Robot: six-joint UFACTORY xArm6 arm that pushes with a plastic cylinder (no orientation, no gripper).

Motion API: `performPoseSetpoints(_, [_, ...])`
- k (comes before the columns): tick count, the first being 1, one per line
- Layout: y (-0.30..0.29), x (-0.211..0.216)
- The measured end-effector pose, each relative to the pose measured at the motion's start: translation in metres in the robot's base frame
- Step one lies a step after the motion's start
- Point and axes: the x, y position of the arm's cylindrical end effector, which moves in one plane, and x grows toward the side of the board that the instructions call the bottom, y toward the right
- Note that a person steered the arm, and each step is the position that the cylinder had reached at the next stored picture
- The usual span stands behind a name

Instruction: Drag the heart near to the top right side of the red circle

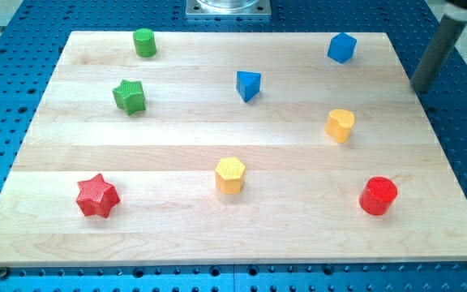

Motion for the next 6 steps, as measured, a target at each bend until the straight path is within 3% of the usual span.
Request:
performPoseSetpoints(1, [-0.064,0.041])
performPoseSetpoints(3, [-0.151,0.057])
performPoseSetpoints(4, [-0.125,0.118])
performPoseSetpoints(6, [-0.110,0.068])
